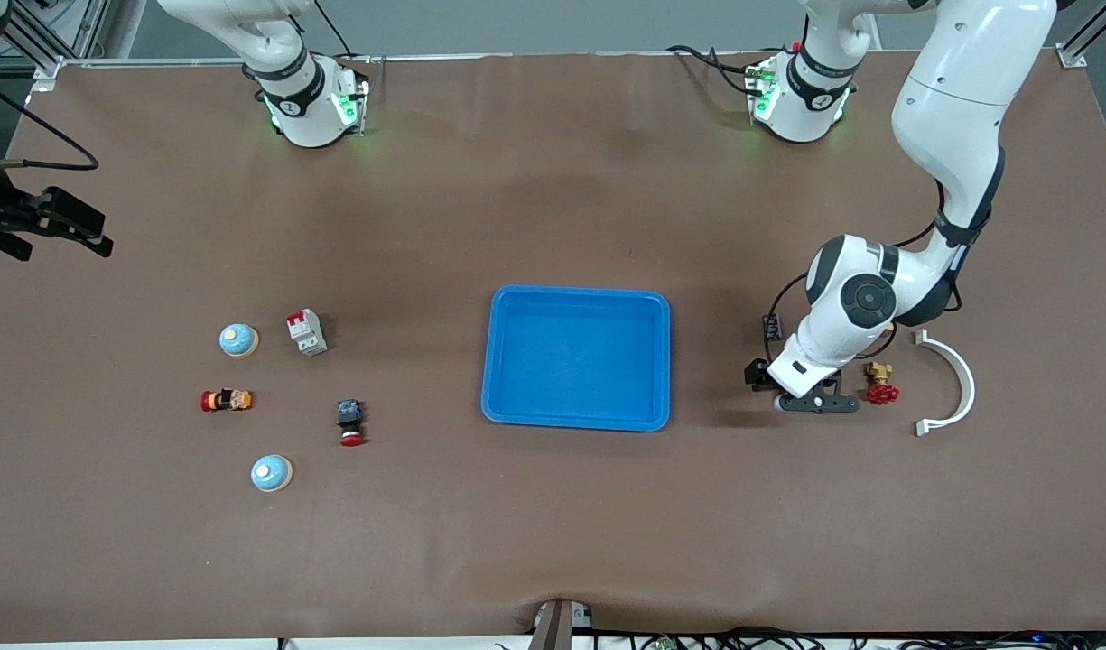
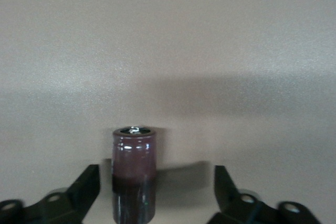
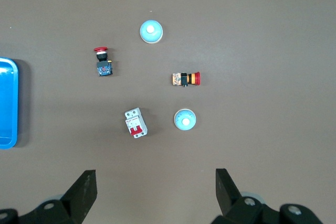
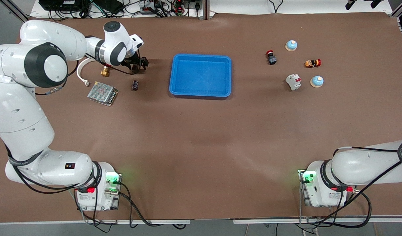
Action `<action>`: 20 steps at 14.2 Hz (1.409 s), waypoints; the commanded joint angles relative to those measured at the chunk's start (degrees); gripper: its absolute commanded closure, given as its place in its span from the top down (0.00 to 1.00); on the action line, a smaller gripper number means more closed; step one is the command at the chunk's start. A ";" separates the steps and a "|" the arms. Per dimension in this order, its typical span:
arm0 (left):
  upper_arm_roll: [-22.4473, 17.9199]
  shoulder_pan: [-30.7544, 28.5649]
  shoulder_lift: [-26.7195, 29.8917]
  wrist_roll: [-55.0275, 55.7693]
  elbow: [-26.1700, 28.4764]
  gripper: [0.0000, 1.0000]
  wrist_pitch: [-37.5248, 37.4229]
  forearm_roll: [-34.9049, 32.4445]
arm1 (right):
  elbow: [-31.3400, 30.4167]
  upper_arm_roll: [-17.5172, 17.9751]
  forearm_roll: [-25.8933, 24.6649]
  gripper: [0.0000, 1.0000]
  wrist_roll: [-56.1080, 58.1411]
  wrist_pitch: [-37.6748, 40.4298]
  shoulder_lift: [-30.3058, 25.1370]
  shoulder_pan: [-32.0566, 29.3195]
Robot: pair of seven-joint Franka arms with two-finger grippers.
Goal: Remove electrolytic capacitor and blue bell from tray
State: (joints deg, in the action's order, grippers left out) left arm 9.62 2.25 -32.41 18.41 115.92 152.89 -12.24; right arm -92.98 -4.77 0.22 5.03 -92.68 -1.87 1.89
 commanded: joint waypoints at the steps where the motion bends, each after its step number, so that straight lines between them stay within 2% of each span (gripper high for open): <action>1: -0.04 -0.14 0.33 1.53 0.53 1.00 1.01 -0.95 | 0.51 0.46 -0.49 1.00 0.42 0.22 -0.06 -0.57; 7: -0.04 0.39 1.56 3.29 -0.17 1.00 -1.00 -1.03 | 0.87 0.46 -0.49 1.00 0.41 0.30 -0.06 -0.66; 12: 0.23 0.48 1.56 2.86 -9.38 1.00 -14.43 -1.03 | 0.95 0.46 -0.58 1.00 0.41 0.30 -0.06 -0.75; 18: 0.32 -2.85 2.78 3.03 -14.76 1.00 -17.35 -0.07 | 1.04 0.46 -0.49 1.00 0.42 0.22 -0.06 -0.66; 20: 0.32 -3.30 3.76 2.86 -18.78 1.00 -23.65 -0.16 | 1.30 0.46 -0.49 1.00 0.42 0.22 -0.06 -0.75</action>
State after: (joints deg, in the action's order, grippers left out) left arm 9.58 -0.50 -30.53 20.66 100.17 135.02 -12.23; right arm -92.62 -4.78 0.22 5.03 -92.70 -1.87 1.89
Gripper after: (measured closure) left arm 0.000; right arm 0.000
